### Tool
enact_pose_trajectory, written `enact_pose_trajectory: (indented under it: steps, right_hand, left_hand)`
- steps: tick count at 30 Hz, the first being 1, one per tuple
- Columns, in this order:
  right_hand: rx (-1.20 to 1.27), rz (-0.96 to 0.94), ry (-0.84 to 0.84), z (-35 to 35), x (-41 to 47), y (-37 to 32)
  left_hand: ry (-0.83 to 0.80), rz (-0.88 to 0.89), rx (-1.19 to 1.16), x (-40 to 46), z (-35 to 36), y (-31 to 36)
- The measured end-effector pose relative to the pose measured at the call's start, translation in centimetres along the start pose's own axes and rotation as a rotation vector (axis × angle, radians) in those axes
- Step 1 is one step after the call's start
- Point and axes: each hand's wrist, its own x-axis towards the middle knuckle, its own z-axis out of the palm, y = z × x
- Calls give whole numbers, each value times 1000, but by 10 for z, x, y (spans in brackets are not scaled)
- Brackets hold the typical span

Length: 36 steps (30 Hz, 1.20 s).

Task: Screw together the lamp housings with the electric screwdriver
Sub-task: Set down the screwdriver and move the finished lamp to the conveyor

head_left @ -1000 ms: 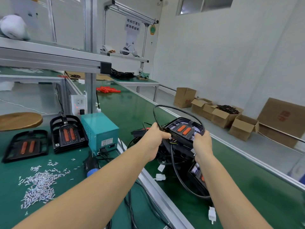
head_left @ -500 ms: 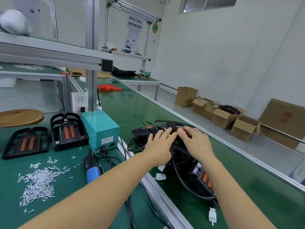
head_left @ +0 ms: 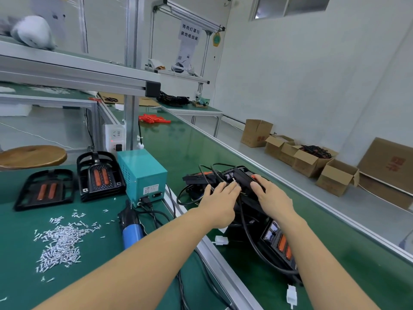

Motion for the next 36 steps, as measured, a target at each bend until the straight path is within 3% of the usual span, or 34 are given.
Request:
enact_pose_trajectory:
  steps: [17,25,36]
  right_hand:
    - [-148,99,41,-3,-6,-21]
    - [-129,-139,125,13,-37,-88]
    - [-43,-464,-149,84,-105,-188]
  left_hand:
    - [-24,-102,-99,-44,-15,-39]
    - [40,-225,-117,-81,-31,-72]
    - [110,-463,-108,-172,-27,-127]
